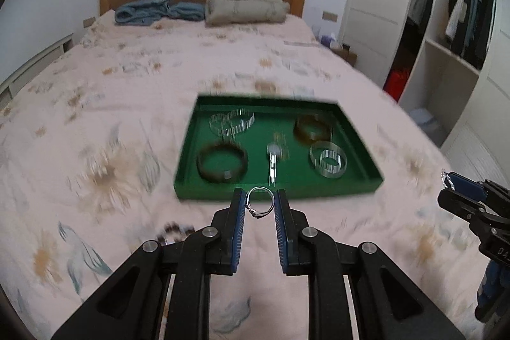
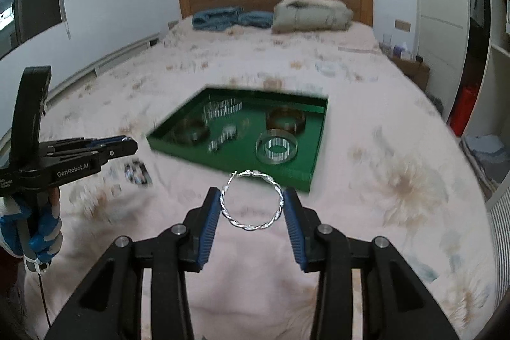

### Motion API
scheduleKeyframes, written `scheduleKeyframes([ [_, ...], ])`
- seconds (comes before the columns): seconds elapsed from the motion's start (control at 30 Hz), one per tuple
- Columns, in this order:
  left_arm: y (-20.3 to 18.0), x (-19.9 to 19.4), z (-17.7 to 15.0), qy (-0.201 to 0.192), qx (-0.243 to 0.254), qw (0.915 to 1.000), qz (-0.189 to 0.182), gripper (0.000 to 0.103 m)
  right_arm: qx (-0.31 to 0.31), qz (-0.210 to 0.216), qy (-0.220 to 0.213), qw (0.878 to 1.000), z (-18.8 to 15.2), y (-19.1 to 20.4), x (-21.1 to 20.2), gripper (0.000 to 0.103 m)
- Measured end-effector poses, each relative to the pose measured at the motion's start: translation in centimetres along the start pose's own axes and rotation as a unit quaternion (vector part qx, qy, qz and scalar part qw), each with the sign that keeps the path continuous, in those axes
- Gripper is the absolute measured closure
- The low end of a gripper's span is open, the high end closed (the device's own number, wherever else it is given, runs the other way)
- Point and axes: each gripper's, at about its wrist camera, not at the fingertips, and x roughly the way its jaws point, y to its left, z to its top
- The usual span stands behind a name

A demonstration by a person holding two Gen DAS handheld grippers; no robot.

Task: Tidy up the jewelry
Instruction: 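Carry the ring and hoop into the green tray and open both tools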

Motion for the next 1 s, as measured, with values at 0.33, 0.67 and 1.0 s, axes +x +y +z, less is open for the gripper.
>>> scheduleKeyframes([
  [0.33,1.3,-0.2,8.6,-0.033,-0.017,0.9992,0.014,0.085,0.019,-0.008,-0.071,0.997,11.0,-1.2,-1.5,0.065],
  [0.67,3.4,11.7,5.4,0.06,-0.021,0.9974,0.033,0.085,0.032,-0.001,0.008,0.999,10.3,-3.0,10.7,0.065],
  [1.0,3.7,17.9,2.5,0.103,-0.011,0.9937,0.042,0.085,0.021,-0.019,0.101,0.994,5.6,-3.5,19.6,0.065],
])
